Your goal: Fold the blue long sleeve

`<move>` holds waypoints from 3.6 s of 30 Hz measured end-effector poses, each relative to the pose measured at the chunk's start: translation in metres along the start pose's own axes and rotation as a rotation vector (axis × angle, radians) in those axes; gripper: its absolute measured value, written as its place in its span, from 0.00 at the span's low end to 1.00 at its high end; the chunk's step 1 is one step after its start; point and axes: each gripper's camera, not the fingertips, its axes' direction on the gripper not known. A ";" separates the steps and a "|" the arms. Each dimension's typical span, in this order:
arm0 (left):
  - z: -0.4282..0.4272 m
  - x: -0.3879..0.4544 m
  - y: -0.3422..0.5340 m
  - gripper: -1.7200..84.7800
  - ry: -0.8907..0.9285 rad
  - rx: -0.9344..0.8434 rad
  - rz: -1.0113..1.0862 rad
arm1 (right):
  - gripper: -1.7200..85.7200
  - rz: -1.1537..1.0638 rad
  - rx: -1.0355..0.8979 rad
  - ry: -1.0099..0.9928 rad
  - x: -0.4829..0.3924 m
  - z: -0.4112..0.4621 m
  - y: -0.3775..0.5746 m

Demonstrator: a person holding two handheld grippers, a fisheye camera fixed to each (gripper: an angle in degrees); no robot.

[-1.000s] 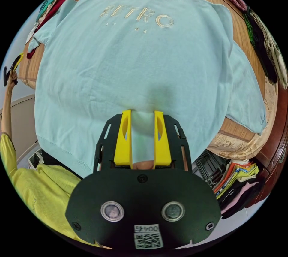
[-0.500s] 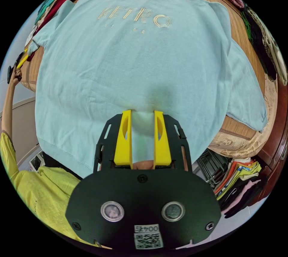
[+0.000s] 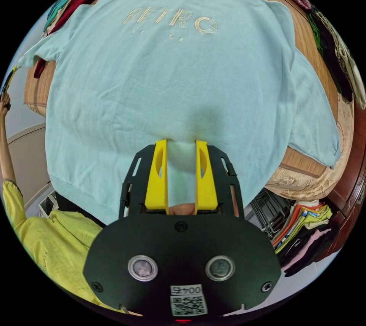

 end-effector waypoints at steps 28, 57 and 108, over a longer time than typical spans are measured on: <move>0.042 0.313 0.130 0.05 0.081 -0.037 0.422 | 0.14 0.022 0.120 -0.012 0.091 -0.116 0.120; 0.116 0.588 0.286 0.03 -0.093 -0.172 0.656 | 0.14 1.089 0.768 -0.543 0.733 -0.241 0.354; 0.093 0.610 0.300 0.03 -0.100 -0.154 0.654 | 0.04 0.345 0.373 0.098 0.464 -0.221 -0.044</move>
